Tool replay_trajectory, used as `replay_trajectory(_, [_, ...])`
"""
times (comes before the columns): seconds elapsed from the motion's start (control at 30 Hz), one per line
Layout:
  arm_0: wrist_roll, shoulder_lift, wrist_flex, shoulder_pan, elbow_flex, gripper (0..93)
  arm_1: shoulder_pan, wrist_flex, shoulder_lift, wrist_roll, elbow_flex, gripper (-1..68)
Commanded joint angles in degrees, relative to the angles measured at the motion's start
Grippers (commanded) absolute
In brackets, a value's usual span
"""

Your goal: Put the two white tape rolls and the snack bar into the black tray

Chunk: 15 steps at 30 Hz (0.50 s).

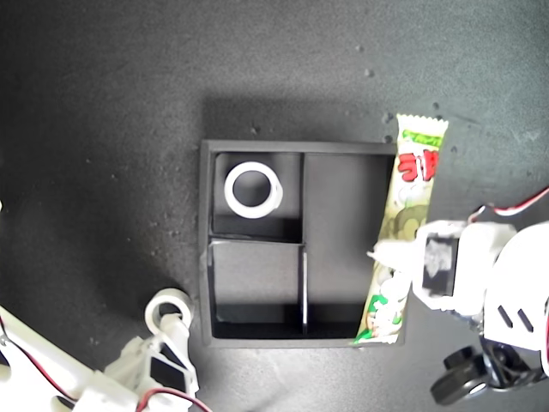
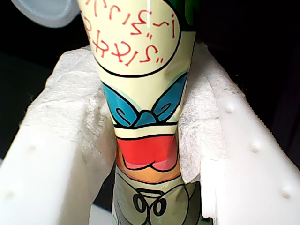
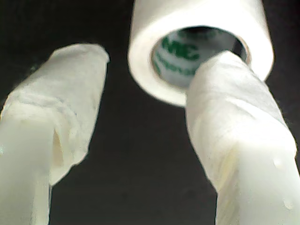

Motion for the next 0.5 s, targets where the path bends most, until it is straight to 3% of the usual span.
replay_trajectory(0.0, [-0.88,0.53,0.79,-0.62,-0.53,13.5,-0.53,-0.09,0.35,-0.44,-2.90,-0.5])
replay_trajectory(0.47, [-1.49,-4.31,0.70,-0.09,-3.25,14.2,0.70,-1.76,0.26,-0.26,-1.93,-0.4])
